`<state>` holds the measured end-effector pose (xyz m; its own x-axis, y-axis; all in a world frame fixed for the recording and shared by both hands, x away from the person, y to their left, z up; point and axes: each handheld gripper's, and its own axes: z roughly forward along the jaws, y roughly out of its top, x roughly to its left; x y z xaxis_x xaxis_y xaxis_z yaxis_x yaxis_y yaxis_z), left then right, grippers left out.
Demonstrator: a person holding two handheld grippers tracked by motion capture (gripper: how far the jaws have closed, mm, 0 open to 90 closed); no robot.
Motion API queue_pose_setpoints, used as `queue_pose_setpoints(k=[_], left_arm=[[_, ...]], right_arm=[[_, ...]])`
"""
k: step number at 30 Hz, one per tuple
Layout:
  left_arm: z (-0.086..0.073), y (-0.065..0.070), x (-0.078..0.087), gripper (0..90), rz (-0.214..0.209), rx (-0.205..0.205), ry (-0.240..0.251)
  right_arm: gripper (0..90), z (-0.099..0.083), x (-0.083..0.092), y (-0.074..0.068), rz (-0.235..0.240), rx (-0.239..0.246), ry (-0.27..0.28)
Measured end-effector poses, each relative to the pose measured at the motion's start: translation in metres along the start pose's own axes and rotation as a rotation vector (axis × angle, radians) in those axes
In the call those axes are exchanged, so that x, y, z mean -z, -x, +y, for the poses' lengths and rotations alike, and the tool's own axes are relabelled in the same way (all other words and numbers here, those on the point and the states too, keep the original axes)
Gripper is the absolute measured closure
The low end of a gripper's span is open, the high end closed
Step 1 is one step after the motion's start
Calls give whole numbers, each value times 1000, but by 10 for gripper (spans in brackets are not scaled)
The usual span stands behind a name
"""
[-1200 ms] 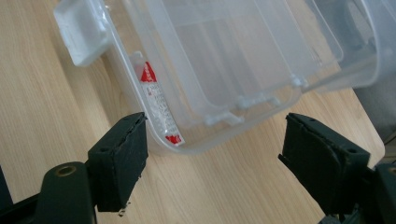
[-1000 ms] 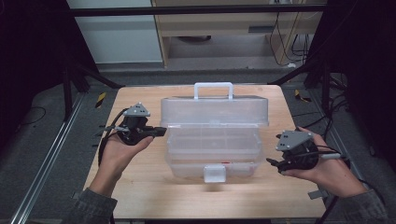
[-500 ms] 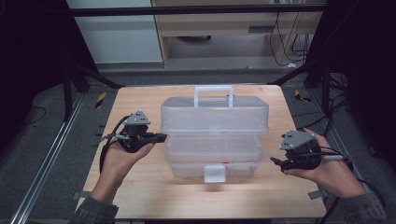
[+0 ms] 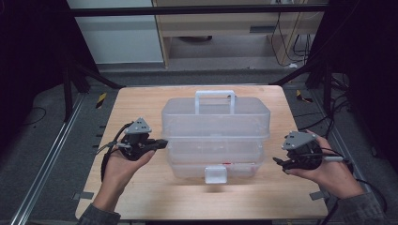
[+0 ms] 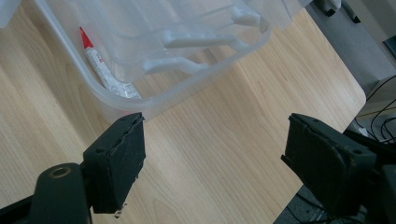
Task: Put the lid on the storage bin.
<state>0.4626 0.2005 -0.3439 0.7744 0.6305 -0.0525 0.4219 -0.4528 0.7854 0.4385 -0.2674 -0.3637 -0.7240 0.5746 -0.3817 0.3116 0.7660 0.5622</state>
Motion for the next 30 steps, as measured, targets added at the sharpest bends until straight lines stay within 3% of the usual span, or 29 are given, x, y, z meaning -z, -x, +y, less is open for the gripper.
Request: queue_pose_setpoints(k=[20,30], left_arm=[[-21,-2,-8,896,6,20,0],[-29,-1,-11,896,4,17,-15]], right_arm=[[200,-14,-2,3,-12,-33,-20],[193,-21,-13,5,-16,-57,-40]])
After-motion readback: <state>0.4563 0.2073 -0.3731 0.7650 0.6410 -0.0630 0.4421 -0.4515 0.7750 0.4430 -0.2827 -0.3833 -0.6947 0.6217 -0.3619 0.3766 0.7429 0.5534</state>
